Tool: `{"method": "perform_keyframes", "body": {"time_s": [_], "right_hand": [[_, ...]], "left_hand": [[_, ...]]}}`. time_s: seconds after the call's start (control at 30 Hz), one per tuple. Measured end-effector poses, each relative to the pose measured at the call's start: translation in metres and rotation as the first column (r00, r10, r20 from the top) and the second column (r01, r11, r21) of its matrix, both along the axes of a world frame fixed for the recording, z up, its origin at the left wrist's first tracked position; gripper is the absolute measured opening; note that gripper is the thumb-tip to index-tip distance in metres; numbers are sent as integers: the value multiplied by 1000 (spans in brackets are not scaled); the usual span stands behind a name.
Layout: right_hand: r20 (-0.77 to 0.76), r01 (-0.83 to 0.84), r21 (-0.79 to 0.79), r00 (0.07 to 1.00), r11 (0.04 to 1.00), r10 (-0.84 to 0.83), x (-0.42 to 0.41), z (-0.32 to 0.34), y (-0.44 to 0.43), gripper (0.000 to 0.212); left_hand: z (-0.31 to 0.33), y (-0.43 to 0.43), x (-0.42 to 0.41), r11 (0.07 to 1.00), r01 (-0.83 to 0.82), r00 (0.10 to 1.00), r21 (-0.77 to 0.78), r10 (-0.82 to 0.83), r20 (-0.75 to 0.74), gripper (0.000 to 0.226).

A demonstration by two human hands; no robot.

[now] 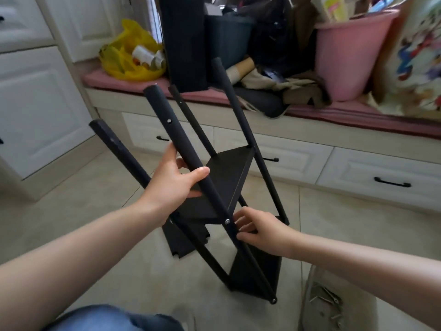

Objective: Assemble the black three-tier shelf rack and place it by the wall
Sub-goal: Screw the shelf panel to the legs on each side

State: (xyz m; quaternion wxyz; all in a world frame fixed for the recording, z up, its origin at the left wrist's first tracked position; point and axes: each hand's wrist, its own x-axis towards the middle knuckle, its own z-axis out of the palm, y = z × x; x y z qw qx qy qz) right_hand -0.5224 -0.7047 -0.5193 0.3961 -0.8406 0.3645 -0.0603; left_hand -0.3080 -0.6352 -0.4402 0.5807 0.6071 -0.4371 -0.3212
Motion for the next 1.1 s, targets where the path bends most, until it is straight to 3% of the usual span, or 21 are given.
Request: {"method": "perform_keyframes", "body": {"time_s": [0.1, 0.17, 0.3, 0.43, 0.6, 0.7, 0.9, 1.1], "right_hand": [[-5, -2, 61, 1000, 998, 3, -13, 8, 1, 32], [-36, 37, 15, 999, 999, -36, -27, 18, -8, 25], [-23, 282, -87, 958, 955, -285, -64, 34, -35, 25], [27, 517, -125, 855, 847, -518, -90, 41, -58, 36], [118, 700, 29, 706, 713, -698, -96, 52, -72, 55], [190, 732, 107, 649, 672, -737, -90, 61, -78, 47], [290, 745, 113, 608, 657, -739, -84, 73, -76, 31], [348, 739, 19, 627, 673, -698, -95, 71, -63, 25]], "left_hand": [[16, -4, -15, 997, 66, 993, 35, -69, 95, 47], [24, -3, -25, 995, 77, 985, 61, -85, 151, 44], [27, 11, -40, 992, 88, 941, 90, -112, 318, 42], [24, 32, -42, 988, 95, 903, 124, -138, 406, 41], [28, 48, -38, 975, 92, 857, 201, -181, 482, 44], [29, 54, -39, 979, 87, 840, 187, -173, 514, 48], [28, 53, -40, 991, 44, 851, 127, -104, 515, 36], [29, 39, -40, 998, -38, 851, -53, 60, 522, 52]]}}
